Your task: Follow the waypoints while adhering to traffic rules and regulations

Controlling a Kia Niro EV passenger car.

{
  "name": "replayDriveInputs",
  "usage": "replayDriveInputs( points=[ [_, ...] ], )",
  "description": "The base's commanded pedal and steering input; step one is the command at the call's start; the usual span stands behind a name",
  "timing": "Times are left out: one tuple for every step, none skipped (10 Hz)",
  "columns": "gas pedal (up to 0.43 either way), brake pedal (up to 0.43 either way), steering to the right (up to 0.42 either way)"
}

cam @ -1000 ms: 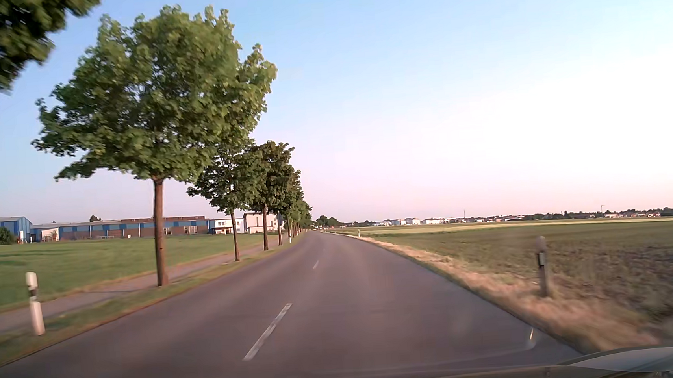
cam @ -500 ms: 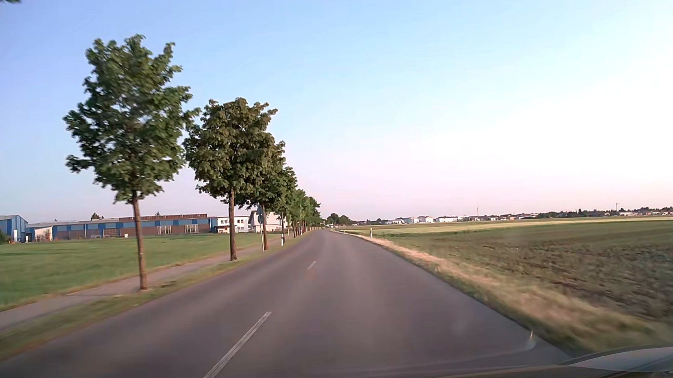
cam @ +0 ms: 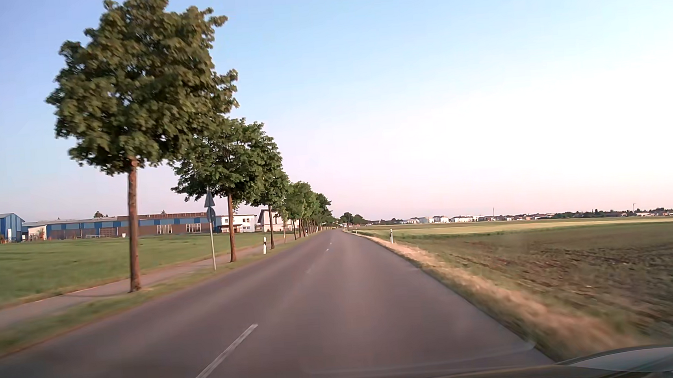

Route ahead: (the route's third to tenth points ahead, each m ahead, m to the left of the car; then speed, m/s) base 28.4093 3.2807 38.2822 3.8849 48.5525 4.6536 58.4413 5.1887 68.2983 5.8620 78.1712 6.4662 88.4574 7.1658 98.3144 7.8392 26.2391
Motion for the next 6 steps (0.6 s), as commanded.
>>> replayDriveInputs(
  points=[
    [0.299,0.018,-0.017],
    [0.299,0.018,-0.017],
    [0.299,0.018,-0.016],
    [0.287,0.018,-0.015],
    [0.287,0.018,-0.014],
    [0.287,0.018,-0.011]
  ],
)
